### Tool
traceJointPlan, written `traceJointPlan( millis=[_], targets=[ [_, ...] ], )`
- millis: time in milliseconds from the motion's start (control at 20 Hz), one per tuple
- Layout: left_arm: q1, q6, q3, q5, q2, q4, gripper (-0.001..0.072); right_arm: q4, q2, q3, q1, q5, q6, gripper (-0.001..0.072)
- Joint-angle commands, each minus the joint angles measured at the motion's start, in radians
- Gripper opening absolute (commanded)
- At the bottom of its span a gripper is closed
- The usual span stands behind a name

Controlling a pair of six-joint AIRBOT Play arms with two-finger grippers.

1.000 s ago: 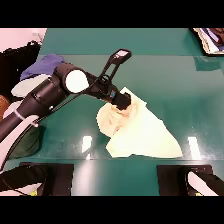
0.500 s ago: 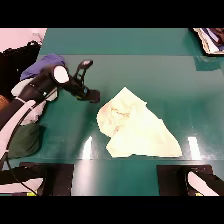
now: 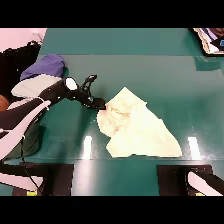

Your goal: Fold the shirts.

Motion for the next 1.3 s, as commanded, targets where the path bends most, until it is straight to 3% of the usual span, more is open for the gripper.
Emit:
traceJointPlan(
  millis=[0,50,350,600,650,700,750,950,1250],
  targets=[
    [-0.01,0.061,-0.002,-0.015,-0.014,-0.064,0.0149,0.0,-0.005,0.0,0.001,0.007,0.001,0.0017],
    [-0.009,0.06,-0.002,-0.021,-0.013,-0.062,0.0028,-0.001,-0.005,0.0,0.001,0.011,0.001,0.0017],
    [0.151,0.053,0.151,-0.092,0.134,0.083,0.0021,-0.011,0.008,-0.058,-0.001,0.099,0.001,0.0017],
    [0.256,0.053,0.223,-0.094,0.27,0.15,0.0022,-0.115,0.063,-0.459,-0.001,0.049,0.011,0.0017],
    [0.255,0.053,0.223,-0.105,0.272,0.163,0.0022,-0.122,0.06,-0.556,-0.001,0.023,0.01,0.0082],
    [0.255,0.053,0.223,-0.121,0.27,0.163,0.0022,-0.119,0.044,-0.648,-0.001,0.002,0.01,0.0378],
    [0.255,0.053,0.223,-0.127,0.268,0.163,0.0022,-0.113,0.018,-0.721,-0.001,-0.002,0.01,0.0472],
    [0.255,0.053,0.223,-0.129,0.267,0.163,0.0022,-0.01,-0.137,-0.904,0.038,-0.089,-0.006,0.0437],
    [0.255,0.053,0.223,-0.129,0.267,0.164,0.0022,0.054,-0.285,-0.933,0.238,-0.15,-0.023,0.0438]
  ],
)
